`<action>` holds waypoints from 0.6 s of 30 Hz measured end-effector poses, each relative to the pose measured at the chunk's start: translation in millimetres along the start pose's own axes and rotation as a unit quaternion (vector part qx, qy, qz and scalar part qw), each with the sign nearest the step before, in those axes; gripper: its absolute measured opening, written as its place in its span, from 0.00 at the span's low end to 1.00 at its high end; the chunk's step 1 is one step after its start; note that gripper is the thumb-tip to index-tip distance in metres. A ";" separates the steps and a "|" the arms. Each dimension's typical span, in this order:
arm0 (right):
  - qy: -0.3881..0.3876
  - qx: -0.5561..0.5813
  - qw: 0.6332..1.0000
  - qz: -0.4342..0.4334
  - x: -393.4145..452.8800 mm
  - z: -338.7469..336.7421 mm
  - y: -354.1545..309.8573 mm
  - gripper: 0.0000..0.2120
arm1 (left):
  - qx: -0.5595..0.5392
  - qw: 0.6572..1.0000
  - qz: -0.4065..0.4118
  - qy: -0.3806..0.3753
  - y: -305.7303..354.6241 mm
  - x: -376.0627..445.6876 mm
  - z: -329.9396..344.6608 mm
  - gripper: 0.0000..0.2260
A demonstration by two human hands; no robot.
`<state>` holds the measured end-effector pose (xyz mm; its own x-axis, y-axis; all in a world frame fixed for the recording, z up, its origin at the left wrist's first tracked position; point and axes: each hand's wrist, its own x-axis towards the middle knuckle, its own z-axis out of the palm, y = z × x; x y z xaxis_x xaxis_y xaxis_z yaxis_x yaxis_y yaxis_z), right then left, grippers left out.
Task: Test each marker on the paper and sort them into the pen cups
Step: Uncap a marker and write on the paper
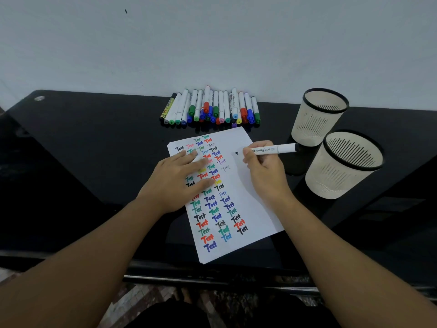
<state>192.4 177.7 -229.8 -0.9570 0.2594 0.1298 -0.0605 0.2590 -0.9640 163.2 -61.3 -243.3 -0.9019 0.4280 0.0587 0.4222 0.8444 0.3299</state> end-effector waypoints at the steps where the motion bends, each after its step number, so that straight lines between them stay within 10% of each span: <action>1: -0.006 -0.001 1.000 -0.003 -0.1 0.1 -0.6 0.06 | -0.001 1.000 -0.001 0.003 0.1 0.4 -0.5 0.36; 18: -0.057 -0.023 0.997 -0.047 -0.8 -0.4 1.9 0.04 | -0.116 0.990 -0.064 0.050 11.2 -4.6 -11.9 0.34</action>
<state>193.2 178.4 -231.6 -0.9738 0.1257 0.1897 -0.1411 0.3204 -0.9367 171.0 -57.6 -228.6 -0.9561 0.2782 0.0925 0.2823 0.7883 0.5467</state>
